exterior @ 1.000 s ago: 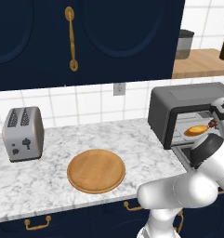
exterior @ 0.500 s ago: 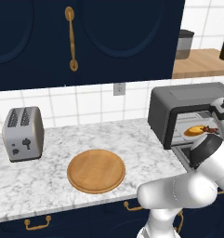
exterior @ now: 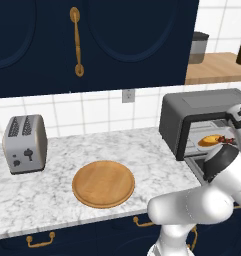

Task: Pick up the kebab skewer and baguette bread, and place them inside the toaster oven. Close the toaster oven door and start by setting the timer.

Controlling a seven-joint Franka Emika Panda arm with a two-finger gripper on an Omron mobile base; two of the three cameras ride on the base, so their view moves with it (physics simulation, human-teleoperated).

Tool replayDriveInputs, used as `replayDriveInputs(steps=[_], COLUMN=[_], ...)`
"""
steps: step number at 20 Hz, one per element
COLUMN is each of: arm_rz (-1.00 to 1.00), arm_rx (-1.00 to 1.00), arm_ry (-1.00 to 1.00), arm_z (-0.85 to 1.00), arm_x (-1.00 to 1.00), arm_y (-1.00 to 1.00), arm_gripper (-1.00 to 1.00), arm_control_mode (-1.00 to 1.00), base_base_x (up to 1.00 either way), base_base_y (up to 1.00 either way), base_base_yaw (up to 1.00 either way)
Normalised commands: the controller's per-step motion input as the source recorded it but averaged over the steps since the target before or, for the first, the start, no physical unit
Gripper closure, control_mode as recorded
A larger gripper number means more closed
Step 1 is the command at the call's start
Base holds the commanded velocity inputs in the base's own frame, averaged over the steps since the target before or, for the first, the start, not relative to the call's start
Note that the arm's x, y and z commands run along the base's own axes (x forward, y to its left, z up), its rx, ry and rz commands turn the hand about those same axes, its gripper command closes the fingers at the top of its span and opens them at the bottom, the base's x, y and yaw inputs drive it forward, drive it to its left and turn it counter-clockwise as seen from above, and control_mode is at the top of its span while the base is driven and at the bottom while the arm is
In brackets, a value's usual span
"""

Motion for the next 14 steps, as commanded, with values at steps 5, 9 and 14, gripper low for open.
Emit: replayDriveInputs(steps=[5,9,14], arm_rz=[0.00,0.02,0.24], arm_rx=[0.00,-0.04,-0.07], arm_ry=[0.00,0.00,0.00], arm_z=[0.22,0.04,0.00], arm_x=[-0.04,-0.37,-0.38], arm_y=[0.00,0.03,0.00], arm_gripper=[-1.00,-1.00,-1.00], arm_control_mode=[-1.00,-1.00,-1.00], base_base_x=[0.00,0.00,0.00], base_base_y=[0.00,0.00,0.00], base_base_yaw=[0.00,0.00,0.00])
